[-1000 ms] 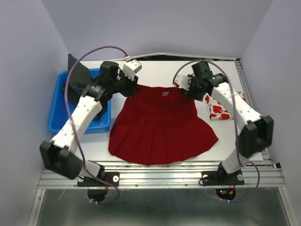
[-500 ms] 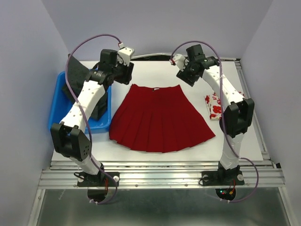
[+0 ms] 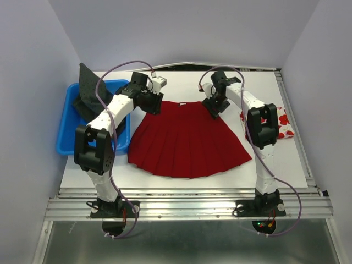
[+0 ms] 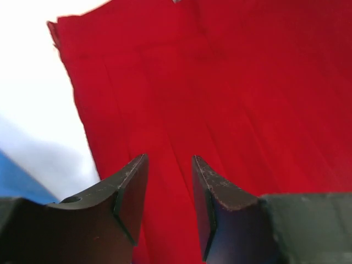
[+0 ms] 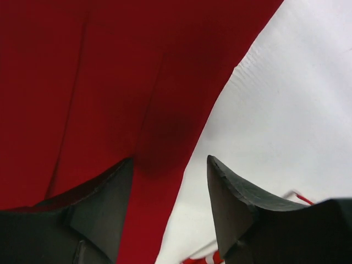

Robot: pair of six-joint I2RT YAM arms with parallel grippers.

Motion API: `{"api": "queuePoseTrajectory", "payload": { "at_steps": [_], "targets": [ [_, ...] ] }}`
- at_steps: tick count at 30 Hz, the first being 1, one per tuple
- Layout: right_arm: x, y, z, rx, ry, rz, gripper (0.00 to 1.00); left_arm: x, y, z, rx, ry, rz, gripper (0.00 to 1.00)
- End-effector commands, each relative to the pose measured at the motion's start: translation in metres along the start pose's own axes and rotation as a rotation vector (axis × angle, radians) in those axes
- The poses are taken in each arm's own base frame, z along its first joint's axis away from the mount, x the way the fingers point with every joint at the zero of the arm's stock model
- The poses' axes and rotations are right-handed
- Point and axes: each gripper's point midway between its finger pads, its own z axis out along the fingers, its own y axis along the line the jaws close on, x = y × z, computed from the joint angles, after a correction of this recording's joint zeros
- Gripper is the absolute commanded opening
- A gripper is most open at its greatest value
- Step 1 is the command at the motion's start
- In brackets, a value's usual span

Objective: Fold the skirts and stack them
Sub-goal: Flatten the skirt out

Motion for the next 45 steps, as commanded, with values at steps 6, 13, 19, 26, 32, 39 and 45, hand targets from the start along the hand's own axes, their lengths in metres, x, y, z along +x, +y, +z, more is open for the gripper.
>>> {"api": "queuePoseTrajectory", "payload": {
  "at_steps": [6, 13, 19, 26, 32, 39, 45],
  "targets": [
    [0.057, 0.051, 0.021, -0.261, 0.149, 0.105, 0.46, 0.048, -0.005, 0.029, 0.057, 0.137, -0.011, 0.40],
    [0.125, 0.084, 0.009, -0.361, 0.257, -0.010, 0.31, 0.131, -0.016, 0.041, 0.099, 0.358, -0.026, 0.19],
    [0.092, 0.076, -0.028, -0.291, 0.125, 0.021, 0.42, 0.146, -0.047, 0.010, 0.216, 0.376, 0.023, 0.14],
    [0.012, 0.039, -0.076, -0.153, -0.134, 0.233, 0.53, 0.023, -0.028, -0.025, 0.062, 0.004, 0.178, 0.46],
    [0.003, 0.016, -0.065, -0.070, -0.173, 0.339, 0.50, -0.046, 0.001, 0.003, 0.016, -0.018, 0.237, 0.67],
    [-0.002, 0.004, -0.038, -0.068, -0.168, 0.355, 0.49, -0.055, 0.028, 0.060, -0.020, 0.017, 0.205, 0.68],
    [0.009, -0.007, -0.024, -0.037, -0.166, 0.362, 0.49, -0.039, 0.038, 0.088, -0.024, 0.063, 0.213, 0.68]
  ]
}}
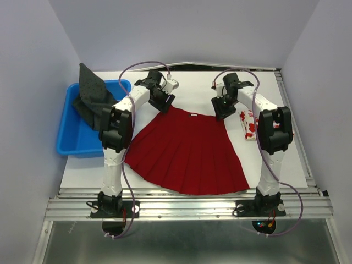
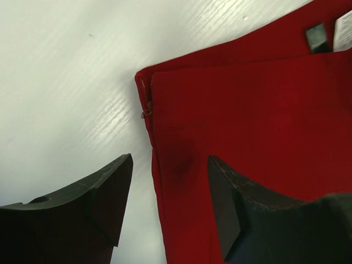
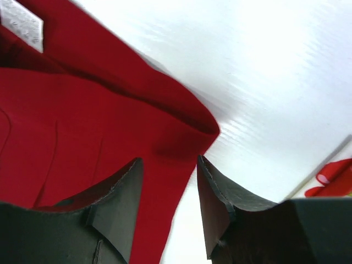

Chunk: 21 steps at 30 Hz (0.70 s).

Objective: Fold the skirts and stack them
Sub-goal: Flatten the skirt out

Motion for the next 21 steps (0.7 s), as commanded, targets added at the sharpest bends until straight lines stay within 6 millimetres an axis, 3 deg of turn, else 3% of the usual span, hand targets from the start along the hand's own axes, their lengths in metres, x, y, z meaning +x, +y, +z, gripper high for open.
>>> {"api": "queuePoseTrajectory", "payload": {
  "at_steps": [1, 7, 12, 21],
  "targets": [
    [-0.016, -0.016, -0.001, 0.047, -0.083, 0.000, 0.50, -0.025, 0.013, -0.015, -0.045, -0.059, 0.040, 0.68],
    [-0.009, -0.016, 0.012, 0.034, -0.082, -0.025, 0.49, -0.023, 0.019, 0.002, -0.056, -0.057, 0.039, 0.64],
    [-0.004, -0.010, 0.017, -0.007, -0.081, -0.050, 0.49, -0.035, 0.017, 0.005, -0.034, -0.095, 0.041, 0.60],
    [-0.004, -0.007, 0.027, -0.045, -0.093, -0.092, 0.41, -0.035, 0.014, 0.021, 0.004, -0.088, 0.036, 0.51]
  ]
}}
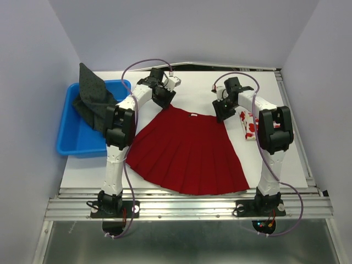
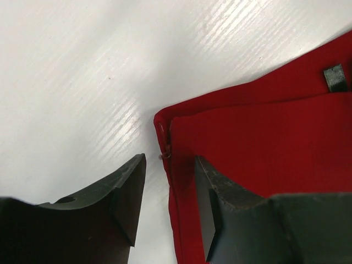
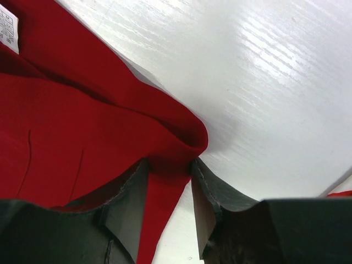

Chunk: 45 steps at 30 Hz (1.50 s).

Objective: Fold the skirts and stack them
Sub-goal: Flatten the skirt out

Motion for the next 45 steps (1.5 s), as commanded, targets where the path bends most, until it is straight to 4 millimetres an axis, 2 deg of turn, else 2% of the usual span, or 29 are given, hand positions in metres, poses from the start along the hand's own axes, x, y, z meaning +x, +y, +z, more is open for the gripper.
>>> {"api": "queuePoseTrajectory", "payload": {
  "at_steps": [1, 6, 7, 9, 10, 11, 12, 13, 15, 17, 18, 19, 21, 22, 25, 28, 30, 32, 33, 35, 36, 37, 38, 40, 42, 43, 45],
  "targets": [
    [-0.010, 0.002, 0.005, -0.032, -0.056, -0.040, 0.41, -0.020, 0.002, -0.003, 0.017, -0.053, 0.009, 0.51],
    [-0.013, 0.004, 0.010, -0.055, -0.057, -0.051, 0.30, -0.020, 0.005, 0.003, 0.014, -0.041, -0.005, 0.47],
    [-0.013, 0.005, 0.010, -0.062, -0.059, -0.053, 0.22, -0.017, 0.004, 0.006, 0.020, -0.032, -0.011, 0.42],
    [-0.014, 0.006, 0.009, -0.070, -0.061, -0.053, 0.13, -0.016, 0.004, 0.007, 0.023, -0.033, -0.023, 0.33],
    [-0.013, 0.009, 0.009, -0.082, -0.063, -0.051, 0.06, -0.017, 0.002, 0.006, 0.027, -0.038, -0.028, 0.22],
    [-0.015, 0.011, 0.005, -0.088, -0.070, -0.055, 0.03, -0.018, 0.002, 0.005, 0.029, -0.038, -0.034, 0.15],
    [-0.012, 0.014, 0.004, -0.103, -0.065, -0.052, 0.01, -0.020, 0.001, 0.001, 0.028, -0.041, -0.036, 0.00],
    [-0.012, 0.016, 0.001, -0.107, -0.068, -0.057, 0.01, -0.021, 0.001, -0.003, 0.027, -0.042, -0.037, 0.00],
    [-0.014, 0.021, -0.011, -0.116, -0.085, -0.058, 0.01, -0.019, 0.000, -0.018, 0.029, -0.048, -0.045, 0.00],
    [-0.005, 0.021, -0.021, -0.150, -0.093, -0.019, 0.01, -0.017, 0.007, -0.035, 0.035, -0.071, -0.073, 0.00],
    [-0.006, 0.020, -0.033, -0.162, -0.114, -0.002, 0.01, -0.014, 0.011, -0.043, 0.036, -0.077, -0.092, 0.00],
    [0.004, 0.012, -0.041, -0.202, -0.115, 0.055, 0.01, -0.011, 0.020, -0.059, 0.030, -0.095, -0.120, 0.00],
    [0.016, 0.000, -0.050, -0.234, -0.118, 0.148, 0.01, -0.006, 0.032, -0.074, 0.025, -0.110, -0.159, 0.00],
    [0.027, -0.015, -0.053, -0.256, -0.125, 0.207, 0.01, 0.000, 0.045, -0.082, 0.010, -0.109, -0.198, 0.00],
    [0.041, -0.023, -0.044, -0.317, -0.085, 0.283, 0.01, 0.002, 0.057, -0.078, 0.009, -0.085, -0.210, 0.00],
    [0.038, -0.013, -0.041, -0.393, -0.078, 0.345, 0.01, -0.016, 0.054, -0.069, 0.055, -0.120, -0.206, 0.00],
    [0.032, -0.014, -0.039, -0.399, -0.093, 0.354, 0.01, -0.035, 0.044, -0.064, 0.067, -0.150, -0.188, 0.00],
    [0.033, -0.012, -0.034, -0.401, -0.082, 0.350, 0.01, -0.044, 0.035, -0.051, 0.072, -0.147, -0.147, 0.00],
    [0.036, -0.013, -0.032, -0.392, -0.070, 0.360, 0.01, -0.054, 0.024, -0.043, 0.076, -0.156, -0.116, 0.00],
    [0.042, -0.015, -0.028, -0.372, -0.057, 0.371, 0.01, -0.070, 0.022, -0.036, 0.057, -0.193, -0.094, 0.11],
    [0.048, -0.015, -0.023, -0.336, -0.040, 0.380, 0.01, -0.077, 0.020, -0.032, 0.043, -0.207, -0.106, 0.24],
    [0.043, -0.017, -0.024, -0.329, -0.059, 0.381, 0.01, -0.082, 0.022, -0.031, 0.040, -0.222, -0.112, 0.25],
    [0.056, -0.025, -0.018, -0.264, -0.028, 0.390, 0.01, -0.085, 0.025, -0.031, 0.020, -0.229, -0.118, 0.37],
    [0.064, -0.039, -0.018, -0.155, -0.015, 0.384, 0.01, -0.095, 0.035, -0.045, -0.039, -0.244, -0.102, 0.46],
    [0.080, -0.046, -0.019, -0.085, 0.018, 0.381, 0.01, -0.090, 0.034, -0.059, -0.051, -0.216, -0.079, 0.47],
    [0.084, -0.054, -0.026, -0.020, 0.025, 0.369, 0.01, -0.085, 0.030, -0.074, -0.062, -0.202, -0.046, 0.47],
    [0.101, -0.052, -0.032, 0.014, 0.053, 0.340, 0.01, -0.069, 0.020, -0.088, -0.052, -0.164, -0.048, 0.47]
  ]
}}
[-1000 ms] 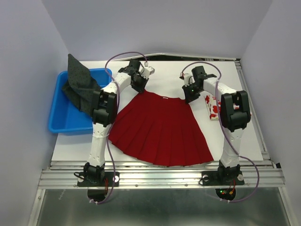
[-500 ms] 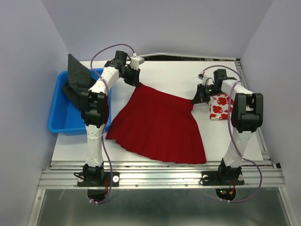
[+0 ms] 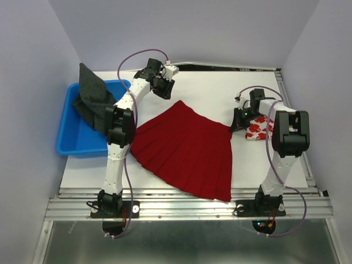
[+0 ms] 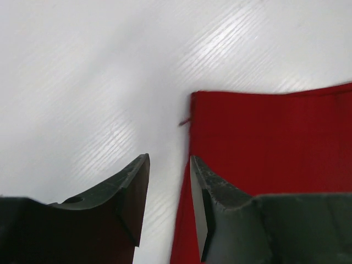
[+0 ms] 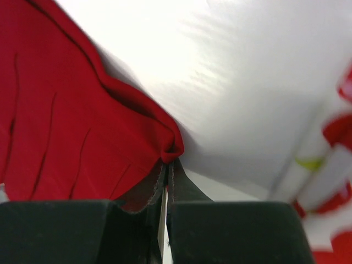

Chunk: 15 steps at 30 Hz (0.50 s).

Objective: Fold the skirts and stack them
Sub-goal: Flatten the skirt out

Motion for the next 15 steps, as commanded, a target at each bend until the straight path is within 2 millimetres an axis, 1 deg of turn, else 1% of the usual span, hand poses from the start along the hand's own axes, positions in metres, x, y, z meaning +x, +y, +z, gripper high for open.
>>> {"api": "queuePoseTrajectory", "payload": {
  "at_steps": [1, 2, 3, 4, 6, 7, 8, 9, 10, 11, 12, 13, 15],
  "targets": [
    [0.022, -0.031, -0.026, 0.251, 0.016, -0.067, 0.01, 0.005, -0.004, -0.071, -0.063, 0.018, 0.043, 0.47],
    [0.022, -0.030, -0.038, 0.297, 0.000, -0.098, 0.01, 0.004, -0.014, -0.093, -0.061, 0.002, 0.056, 0.46],
    [0.034, -0.033, -0.040, 0.319, 0.025, -0.111, 0.01, 0.037, -0.023, -0.090, -0.032, 0.074, 0.037, 0.46],
    [0.035, -0.032, -0.048, 0.355, 0.023, -0.137, 0.01, 0.039, -0.030, -0.104, -0.029, 0.068, 0.047, 0.44],
    [0.044, -0.035, -0.054, 0.377, 0.048, -0.169, 0.01, 0.071, -0.043, -0.107, 0.011, 0.152, 0.046, 0.42],
    [0.052, -0.033, -0.056, 0.388, 0.079, -0.184, 0.01, 0.096, -0.053, -0.103, 0.052, 0.215, 0.033, 0.38],
    [0.055, -0.032, -0.059, 0.386, 0.087, -0.198, 0.01, 0.113, -0.059, -0.102, 0.082, 0.263, 0.020, 0.37],
    [0.059, -0.032, -0.060, 0.380, 0.104, -0.219, 0.01, 0.125, -0.063, -0.100, 0.103, 0.292, 0.007, 0.37],
    [0.065, -0.024, -0.057, 0.368, 0.133, -0.247, 0.01, 0.142, -0.067, -0.096, 0.121, 0.331, -0.011, 0.36],
    [0.072, -0.023, -0.056, 0.366, 0.161, -0.265, 0.01, 0.153, -0.068, -0.089, 0.132, 0.362, -0.032, 0.34],
    [0.076, -0.019, -0.054, 0.356, 0.182, -0.294, 0.01, 0.157, -0.068, -0.083, 0.134, 0.375, -0.047, 0.34],
    [0.083, -0.011, -0.050, 0.343, 0.212, -0.323, 0.01, 0.161, -0.065, -0.072, 0.139, 0.395, -0.057, 0.33],
    [0.095, -0.003, -0.044, 0.328, 0.258, -0.355, 0.01, 0.160, -0.059, -0.060, 0.126, 0.410, -0.080, 0.32]
  ]
}}
